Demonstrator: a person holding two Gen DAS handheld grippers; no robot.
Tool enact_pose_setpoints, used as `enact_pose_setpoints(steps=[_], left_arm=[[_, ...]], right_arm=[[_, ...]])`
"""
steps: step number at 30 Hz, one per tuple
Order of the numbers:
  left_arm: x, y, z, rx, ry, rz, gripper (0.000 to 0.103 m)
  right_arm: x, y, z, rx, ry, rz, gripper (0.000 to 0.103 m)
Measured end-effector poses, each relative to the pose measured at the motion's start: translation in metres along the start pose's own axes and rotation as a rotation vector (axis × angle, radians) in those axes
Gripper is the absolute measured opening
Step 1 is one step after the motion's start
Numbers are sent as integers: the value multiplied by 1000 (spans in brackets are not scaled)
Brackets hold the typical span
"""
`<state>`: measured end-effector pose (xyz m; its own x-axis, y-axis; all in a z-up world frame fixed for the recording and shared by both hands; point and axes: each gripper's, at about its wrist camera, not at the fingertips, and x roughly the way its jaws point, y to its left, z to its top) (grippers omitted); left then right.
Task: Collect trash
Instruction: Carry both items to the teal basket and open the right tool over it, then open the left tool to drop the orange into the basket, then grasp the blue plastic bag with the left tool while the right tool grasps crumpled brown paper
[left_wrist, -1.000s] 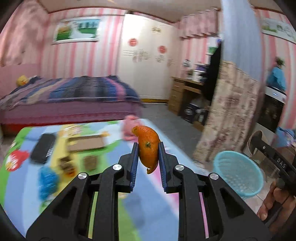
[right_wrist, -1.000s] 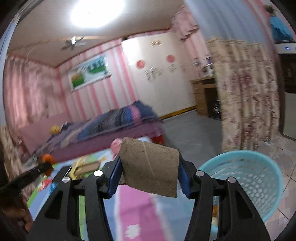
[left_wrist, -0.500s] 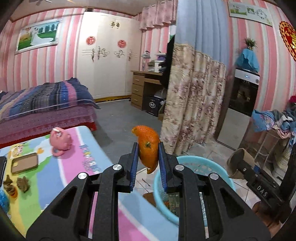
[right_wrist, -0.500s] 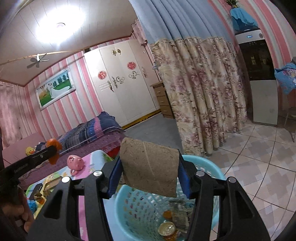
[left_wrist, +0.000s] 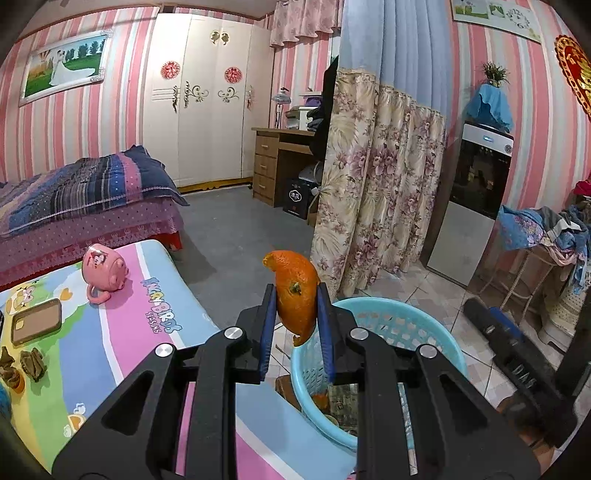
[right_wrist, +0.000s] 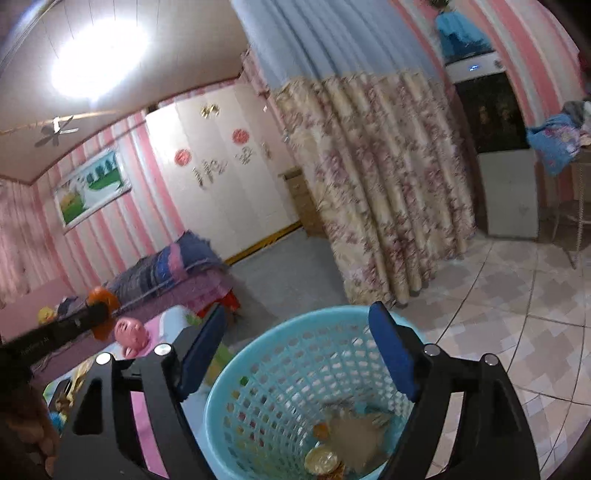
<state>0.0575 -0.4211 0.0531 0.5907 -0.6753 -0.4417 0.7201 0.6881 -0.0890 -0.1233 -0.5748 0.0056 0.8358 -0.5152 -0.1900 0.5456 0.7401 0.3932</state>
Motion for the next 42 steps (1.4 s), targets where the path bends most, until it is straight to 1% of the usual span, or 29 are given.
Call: enact_pose_setpoints(steps=[1, 3, 6, 9, 10, 12, 13, 14, 15, 17, 18, 19, 21, 24, 26, 27, 31, 33, 36, 38, 39, 40, 41, 42], left_arm=[[0, -1, 0, 0, 0, -2, 20], [2, -3, 0, -2, 2, -6, 20], [8, -7, -1, 1, 12, -16, 20], [15, -16, 0, 7, 22, -34, 20], [17, -20, 1, 6, 26, -47, 21], [23, -26, 3, -20, 41, -104, 23], [25, -30, 4, -48, 49, -144, 25], [26, -32, 5, -61, 49, -170, 25], [28, -38, 6, -58, 50, -188, 28], [30, -45, 6, -42, 49, -211, 55], [29, -45, 6, -50, 43, -209, 85], [27, -41, 5, -70, 28, -197, 97], [23, -29, 3, -109, 15, -178, 97], [16, -3, 1, -136, 13, -104, 97], [5, 17, -2, -153, 10, -77, 97], [-6, 31, -5, -149, -4, -39, 97], [-43, 73, -15, -130, -28, 59, 97], [-64, 99, -22, -154, -25, 107, 97], [-104, 139, -33, -171, -45, 192, 97], [-132, 165, -43, -156, -61, 270, 97], [-147, 181, -50, -140, -67, 328, 97], [-162, 197, -59, -124, -68, 394, 97], [-175, 216, -70, -111, -64, 477, 97], [-182, 229, -77, -111, -60, 514, 97]], right_arm=[[-3, -4, 2, 24, -9, 11, 81], [-1, -7, 2, 37, 2, 23, 81], [-6, -10, 3, 48, -33, -16, 81], [-21, -19, 9, 94, -103, -55, 81], [-22, -22, 11, 108, -114, -61, 81], [-22, -30, 11, 140, -116, -66, 82], [-16, -35, 10, 152, -96, -68, 82], [-14, -37, 9, 159, -83, -73, 82], [-12, -40, 7, 170, -73, -80, 82], [-9, -47, 7, 200, -58, -75, 82], [-8, -48, 7, 206, -57, -72, 82], [-9, -49, 7, 204, -57, -72, 82], [-8, -49, 7, 197, -53, -61, 82], [-7, -46, 6, 183, -46, -49, 82], [-6, -42, 5, 172, -40, -38, 82], [-5, -38, 5, 164, -36, -31, 82], [-5, -15, 4, 109, -27, 2, 82], [-4, -3, 4, 83, -19, 22, 82], [-3, 24, 2, 26, 0, 79, 82], [-3, 48, 0, -24, 13, 129, 82], [-3, 63, -2, -32, 26, 170, 82], [-4, 73, -4, -21, 41, 206, 82], [-4, 82, -7, 5, 63, 251, 82], [-1, 96, -14, 54, 101, 320, 82]])
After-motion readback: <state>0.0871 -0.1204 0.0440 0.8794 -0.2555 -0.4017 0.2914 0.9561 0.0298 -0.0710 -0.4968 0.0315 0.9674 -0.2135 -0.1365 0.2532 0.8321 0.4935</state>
